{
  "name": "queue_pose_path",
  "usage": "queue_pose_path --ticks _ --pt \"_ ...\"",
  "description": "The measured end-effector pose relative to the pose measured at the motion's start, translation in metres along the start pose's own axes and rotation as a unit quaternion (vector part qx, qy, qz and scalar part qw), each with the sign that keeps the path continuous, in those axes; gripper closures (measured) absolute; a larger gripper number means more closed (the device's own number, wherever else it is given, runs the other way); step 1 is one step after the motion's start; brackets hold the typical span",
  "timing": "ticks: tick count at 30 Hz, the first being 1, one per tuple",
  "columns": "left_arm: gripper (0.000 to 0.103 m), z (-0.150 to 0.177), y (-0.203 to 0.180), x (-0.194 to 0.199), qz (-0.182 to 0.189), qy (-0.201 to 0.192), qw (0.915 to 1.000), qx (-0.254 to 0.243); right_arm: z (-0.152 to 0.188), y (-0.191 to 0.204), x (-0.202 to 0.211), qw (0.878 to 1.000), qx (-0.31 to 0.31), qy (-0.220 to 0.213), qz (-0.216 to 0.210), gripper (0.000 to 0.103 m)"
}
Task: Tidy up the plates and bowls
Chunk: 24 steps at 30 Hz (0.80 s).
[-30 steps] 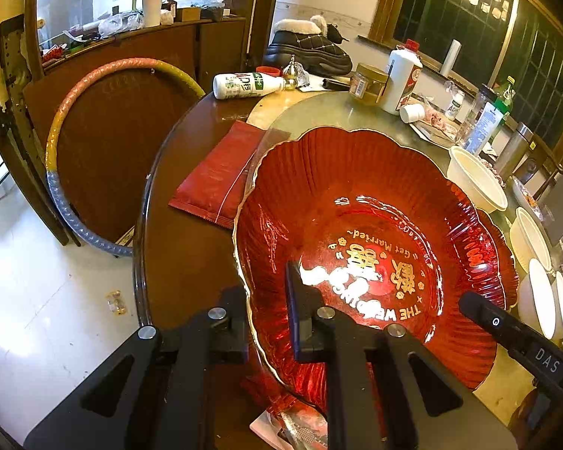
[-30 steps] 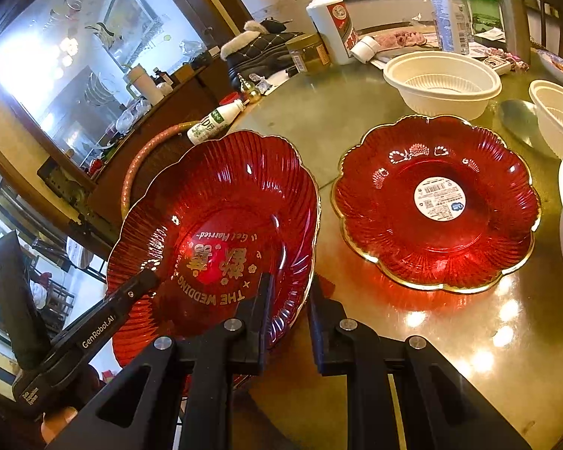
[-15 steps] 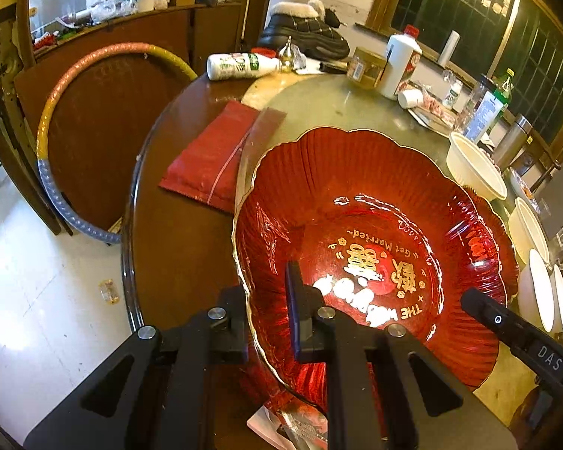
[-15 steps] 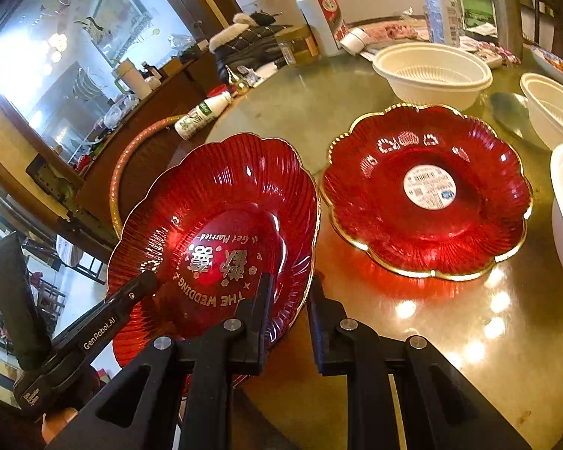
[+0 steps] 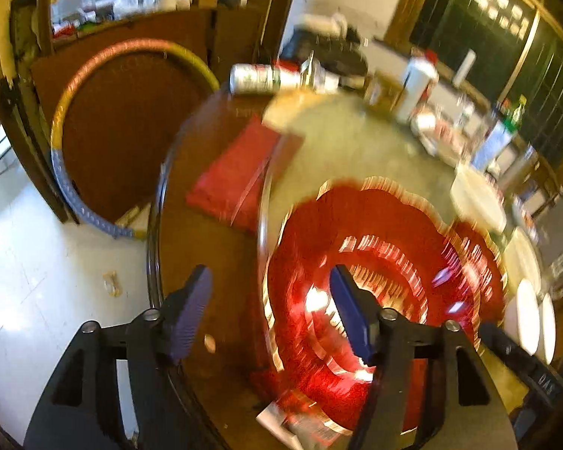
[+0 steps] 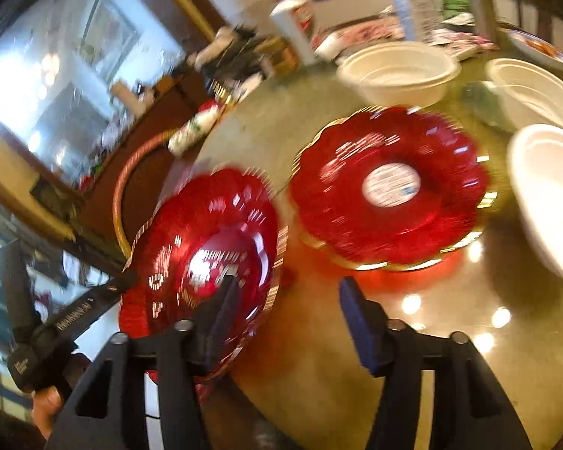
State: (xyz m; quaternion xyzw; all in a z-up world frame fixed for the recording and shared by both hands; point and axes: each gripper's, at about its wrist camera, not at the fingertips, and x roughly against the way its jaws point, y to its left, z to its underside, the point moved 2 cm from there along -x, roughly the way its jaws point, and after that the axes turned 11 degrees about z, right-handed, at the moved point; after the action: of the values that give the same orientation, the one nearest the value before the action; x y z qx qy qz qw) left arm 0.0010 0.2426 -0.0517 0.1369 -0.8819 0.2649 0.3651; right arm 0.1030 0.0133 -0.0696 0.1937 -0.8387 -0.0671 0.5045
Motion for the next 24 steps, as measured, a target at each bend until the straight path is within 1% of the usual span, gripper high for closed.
queue_pose_path --ticks 1,3,4,6,7,8,9,11,12,15,16,17,19,20,24 --pt "0.036 -0.007 -0.008 0.005 0.005 -0.011 0.9999 -0.008 -0.002 -0.009 0.005 1.000 -0.015 -0.008 0.001 0.037" --pt "0.032 -0.021 -0.033 0.011 0.025 -0.020 0.9988 -0.038 -0.006 -0.030 0.013 0.999 -0.048 -0.019 0.003 0.035" --pt "0.027 -0.027 -0.049 0.011 0.043 -0.021 0.9973 -0.056 -0.009 -0.042 0.015 0.997 -0.067 -0.022 0.007 0.035" --pt "0.026 -0.035 -0.080 0.008 0.078 -0.018 0.9927 -0.091 -0.012 -0.056 0.015 0.995 -0.093 -0.022 0.009 0.035" --pt "0.026 -0.038 -0.099 0.003 0.095 -0.009 0.9890 -0.113 -0.014 -0.067 0.014 0.993 -0.114 -0.018 0.007 0.035" --pt "0.026 -0.040 -0.122 -0.008 0.119 0.017 0.9829 -0.139 -0.015 -0.073 0.012 0.992 -0.126 -0.014 0.005 0.035" --pt "0.026 -0.041 -0.136 -0.018 0.133 0.043 0.9779 -0.155 -0.017 -0.080 0.010 0.990 -0.140 -0.010 0.003 0.035" --pt "0.026 -0.040 -0.164 -0.043 0.152 0.096 0.9664 -0.184 -0.019 -0.088 0.006 0.988 -0.151 -0.005 0.005 0.034" --pt "0.026 -0.038 -0.176 -0.058 0.155 0.120 0.9603 -0.199 -0.019 -0.090 0.004 0.988 -0.152 -0.002 0.005 0.033" --pt "0.026 -0.035 -0.194 -0.092 0.148 0.163 0.9516 -0.215 -0.021 -0.093 -0.004 0.988 -0.155 0.008 0.007 0.033" --pt "0.026 -0.036 -0.194 -0.104 0.147 0.177 0.9504 -0.209 -0.023 -0.094 -0.007 0.988 -0.156 0.009 0.006 0.033" --pt "0.026 -0.038 -0.192 -0.112 0.145 0.186 0.9511 -0.199 -0.025 -0.095 -0.009 0.987 -0.159 0.011 0.007 0.033" --pt "0.026 -0.043 -0.192 -0.126 0.141 0.191 0.9551 -0.177 -0.029 -0.098 -0.012 0.986 -0.164 0.011 0.006 0.033" --pt "0.026 -0.043 -0.192 -0.130 0.140 0.194 0.9557 -0.172 -0.031 -0.100 -0.014 0.986 -0.165 0.012 0.006 0.033" --pt "0.026 -0.043 -0.200 -0.147 0.141 0.222 0.9498 -0.171 -0.035 -0.105 -0.018 0.985 -0.173 0.012 0.000 0.033"
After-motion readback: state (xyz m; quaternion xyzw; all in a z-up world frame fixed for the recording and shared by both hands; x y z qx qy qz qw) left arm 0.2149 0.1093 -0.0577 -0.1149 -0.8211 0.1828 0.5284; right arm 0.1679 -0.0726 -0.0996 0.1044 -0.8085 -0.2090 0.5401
